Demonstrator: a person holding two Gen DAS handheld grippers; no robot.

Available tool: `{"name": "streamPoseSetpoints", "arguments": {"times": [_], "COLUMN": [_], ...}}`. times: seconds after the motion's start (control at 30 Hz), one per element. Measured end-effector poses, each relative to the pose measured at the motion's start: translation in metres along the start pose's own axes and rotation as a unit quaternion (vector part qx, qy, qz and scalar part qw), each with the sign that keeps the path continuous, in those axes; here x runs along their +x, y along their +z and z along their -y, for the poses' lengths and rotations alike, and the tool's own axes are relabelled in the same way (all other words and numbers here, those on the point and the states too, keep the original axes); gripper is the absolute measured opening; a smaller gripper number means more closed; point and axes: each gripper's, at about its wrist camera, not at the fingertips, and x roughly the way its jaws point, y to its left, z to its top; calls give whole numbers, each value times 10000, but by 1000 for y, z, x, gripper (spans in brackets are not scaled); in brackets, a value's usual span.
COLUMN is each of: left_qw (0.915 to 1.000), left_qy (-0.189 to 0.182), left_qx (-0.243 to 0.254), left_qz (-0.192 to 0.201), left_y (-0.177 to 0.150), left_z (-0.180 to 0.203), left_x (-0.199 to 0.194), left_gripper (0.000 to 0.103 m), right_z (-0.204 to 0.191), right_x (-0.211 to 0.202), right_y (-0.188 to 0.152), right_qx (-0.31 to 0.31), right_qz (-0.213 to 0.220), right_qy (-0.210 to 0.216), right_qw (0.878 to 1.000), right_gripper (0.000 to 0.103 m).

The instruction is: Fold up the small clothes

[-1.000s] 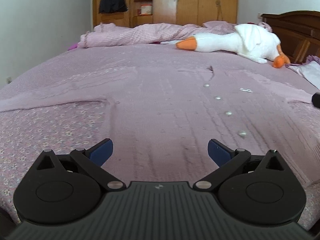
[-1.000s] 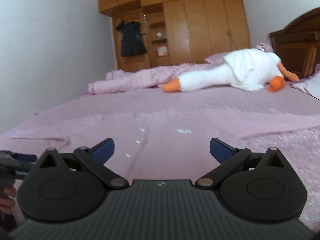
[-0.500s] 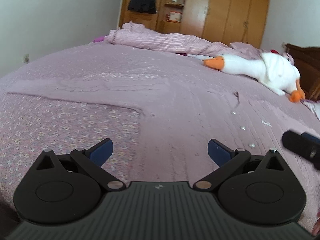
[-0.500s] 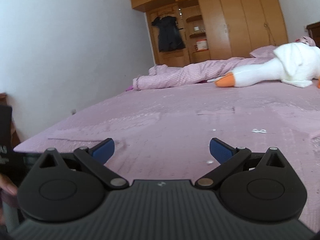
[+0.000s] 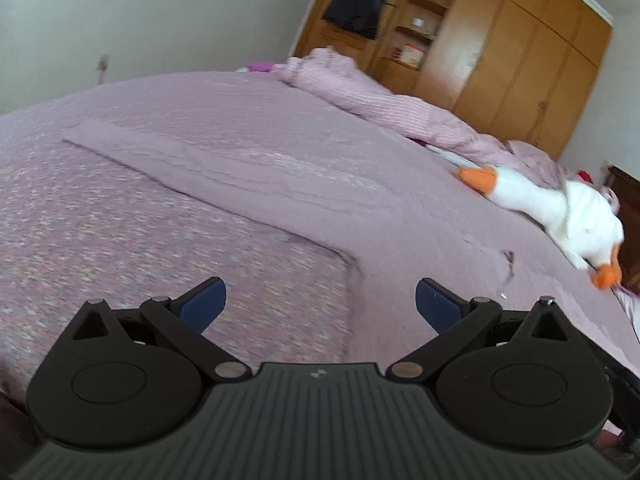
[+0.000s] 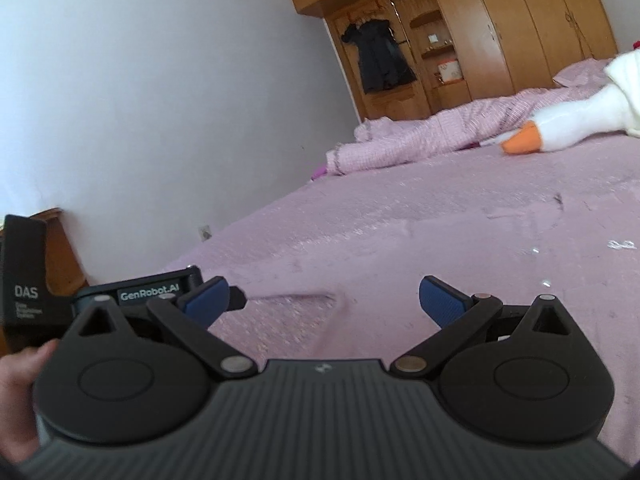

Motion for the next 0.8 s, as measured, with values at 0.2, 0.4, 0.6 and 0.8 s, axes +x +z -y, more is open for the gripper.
{"name": "streamPoseSetpoints", "arguments": {"times": [0.2, 0.4, 0.6, 0.8], "left_qw": [9993, 9978, 9964, 9927], "left_qy": [208, 490, 604, 993], "left_qx": [-280, -364, -506, -574], "left_qz": [151, 275, 321, 376], "left_y": [27, 45, 72, 94], "left_z": [-38, -64, -96, -142], "left_x": [-9, -13, -1, 17], "left_gripper": [103, 103, 103, 103], "right_z": [-26, -50, -69, -87], "right_x": [25, 52, 81, 107], "right_y": [2, 8, 12, 10], "right_qx": [-344, -385, -376, -387], "right_qz": [29, 44, -29, -168], "right_qy": [196, 432, 505, 487], "right_qw": [9992, 9983, 9980, 9979], "right_gripper": [103, 103, 103, 103]}}
